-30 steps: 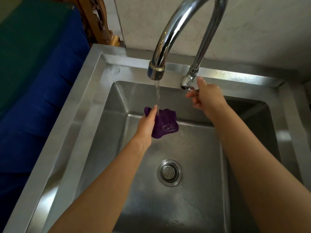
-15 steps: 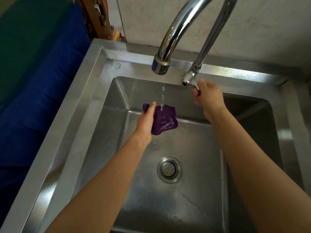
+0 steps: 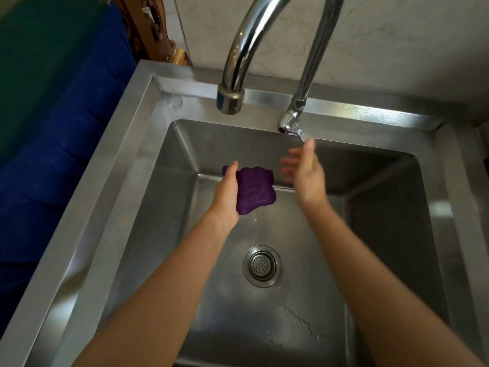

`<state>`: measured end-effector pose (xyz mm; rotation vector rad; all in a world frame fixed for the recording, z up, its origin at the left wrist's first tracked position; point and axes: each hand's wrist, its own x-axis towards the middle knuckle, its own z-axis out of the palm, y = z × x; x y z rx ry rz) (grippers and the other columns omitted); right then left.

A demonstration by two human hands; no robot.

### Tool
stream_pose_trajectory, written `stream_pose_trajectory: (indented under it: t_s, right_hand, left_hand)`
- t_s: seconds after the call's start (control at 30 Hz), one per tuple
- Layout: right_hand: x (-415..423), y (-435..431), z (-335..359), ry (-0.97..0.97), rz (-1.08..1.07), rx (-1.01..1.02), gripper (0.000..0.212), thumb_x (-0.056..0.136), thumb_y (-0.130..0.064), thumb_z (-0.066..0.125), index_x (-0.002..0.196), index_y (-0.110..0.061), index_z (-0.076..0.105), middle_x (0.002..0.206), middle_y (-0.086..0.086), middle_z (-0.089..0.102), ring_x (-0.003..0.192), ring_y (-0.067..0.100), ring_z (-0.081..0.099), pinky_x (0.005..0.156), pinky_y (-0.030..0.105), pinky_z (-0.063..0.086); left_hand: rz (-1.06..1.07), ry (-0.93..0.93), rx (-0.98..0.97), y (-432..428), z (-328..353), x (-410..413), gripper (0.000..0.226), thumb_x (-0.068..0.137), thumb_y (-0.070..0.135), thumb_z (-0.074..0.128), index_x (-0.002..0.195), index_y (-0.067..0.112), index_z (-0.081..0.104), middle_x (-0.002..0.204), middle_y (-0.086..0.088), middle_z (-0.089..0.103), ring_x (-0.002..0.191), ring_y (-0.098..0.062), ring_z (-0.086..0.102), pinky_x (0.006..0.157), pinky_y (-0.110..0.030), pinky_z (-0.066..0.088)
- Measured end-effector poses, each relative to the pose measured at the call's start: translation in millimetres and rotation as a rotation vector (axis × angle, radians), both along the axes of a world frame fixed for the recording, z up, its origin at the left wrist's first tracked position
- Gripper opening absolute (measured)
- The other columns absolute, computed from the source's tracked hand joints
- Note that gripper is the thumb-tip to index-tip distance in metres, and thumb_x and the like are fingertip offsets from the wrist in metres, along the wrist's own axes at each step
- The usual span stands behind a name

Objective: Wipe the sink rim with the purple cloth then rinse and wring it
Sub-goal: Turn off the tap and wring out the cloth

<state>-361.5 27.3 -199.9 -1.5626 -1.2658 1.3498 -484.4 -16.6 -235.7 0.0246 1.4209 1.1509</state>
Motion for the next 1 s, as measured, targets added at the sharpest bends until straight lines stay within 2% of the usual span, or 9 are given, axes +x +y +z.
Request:
stream_pose_trajectory:
  t_s: [0.07,0.17,0.33,0.43,0.5,0.6,0.7,0.87,1.0]
  right_hand:
    - [-5,-36,-12,-0.172,0.245,0.272,0.055,0.092,-0.053,0.029,0.13,-0.017,0.047,0.133,0.006,0.054,0.119,0.019,0.051,0.104,0.034,0.038]
    - [-8,-53,-23,-0.416,0.638,0.494,0.062,0.085,-0.057,0.036,0.14,-0.027,0.036,0.153,-0.002,0.028,0.136,0.023,0.029,0.108,0.035,0.026]
    - [-4,-41,-22,-0.524,0.65,0.678,0.069,0.086,-0.063,0.03,0.125,-0.012,0.054,0.112,0.013,0.06,0.099,0.031,0.054,0.085,0.039,0.049]
    - [-5,-40,-23,-0.567,0.554,0.759,0.056,0.09,-0.049,0.033,0.095,-0.003,0.064,0.083,0.016,0.065,0.074,0.034,0.063,0.061,0.033,0.049]
    - [-8,-40,-21,-0.642,0.467,0.785,0.047,0.09,-0.037,0.031,0.075,-0.003,0.06,0.064,0.015,0.063,0.054,0.034,0.061,0.047,0.029,0.041]
    - [-16,-45,-13,-0.686,0.478,0.615,0.051,0.095,-0.036,0.021,0.08,-0.003,0.057,0.068,0.021,0.066,0.062,0.04,0.062,0.054,0.035,0.04]
    - [-23,-43,-8,-0.634,0.503,0.32,0.04,0.098,-0.03,0.031,0.088,-0.002,0.059,0.087,0.025,0.068,0.084,0.043,0.061,0.069,0.039,0.043]
    - [-33,-31,-7,-0.602,0.6,0.083,0.039,0.094,-0.033,0.035,0.062,-0.013,0.045,0.096,0.026,0.066,0.084,0.037,0.058,0.067,0.034,0.038]
    - [-28,-29,3,-0.455,0.581,-0.059,0.041,0.095,-0.041,0.038,0.101,-0.002,0.051,0.091,0.016,0.062,0.069,0.029,0.06,0.055,0.031,0.049]
  left_hand:
    - [-0.007,-0.02,-0.031,-1,3,2,0.041,0.093,0.051,0.04,0.092,0.017,0.062,0.076,-0.002,0.07,0.064,-0.015,0.068,0.06,-0.024,0.053]
    - [-0.062,-0.062,-0.066,-3,4,4,0.051,0.093,0.056,0.033,0.105,0.015,0.061,0.087,-0.005,0.068,0.08,-0.018,0.066,0.065,-0.03,0.051]
    - [-0.013,0.06,-0.093,-11,16,12,0.04,0.095,0.049,0.035,0.09,0.017,0.059,0.079,-0.004,0.064,0.07,-0.018,0.061,0.062,-0.03,0.05]
    - [0.032,0.295,-0.121,-14,13,21,0.043,0.093,0.048,0.037,0.075,0.016,0.061,0.082,-0.008,0.067,0.075,-0.023,0.064,0.071,-0.034,0.052]
    - [0.084,0.436,-0.108,-17,11,23,0.049,0.092,0.049,0.038,0.065,0.016,0.059,0.075,-0.009,0.066,0.07,-0.026,0.064,0.065,-0.035,0.052]
    - [0.089,0.719,-0.014,-24,16,27,0.055,0.096,0.044,0.037,0.052,0.014,0.051,0.055,-0.002,0.056,0.054,-0.018,0.055,0.053,-0.023,0.044]
    - [0.052,0.944,-0.023,-32,22,29,0.054,0.097,0.041,0.037,0.049,0.018,0.045,0.052,0.005,0.049,0.051,-0.006,0.046,0.047,-0.017,0.034]
    - [0.169,0.836,0.005,-43,17,34,0.043,0.096,0.041,0.042,0.057,0.023,0.048,0.06,0.008,0.055,0.058,-0.004,0.051,0.053,-0.02,0.037]
    - [0.185,0.755,-0.009,-40,15,23,0.038,0.095,0.039,0.045,0.06,0.023,0.05,0.063,0.005,0.056,0.061,-0.013,0.055,0.054,-0.024,0.041]
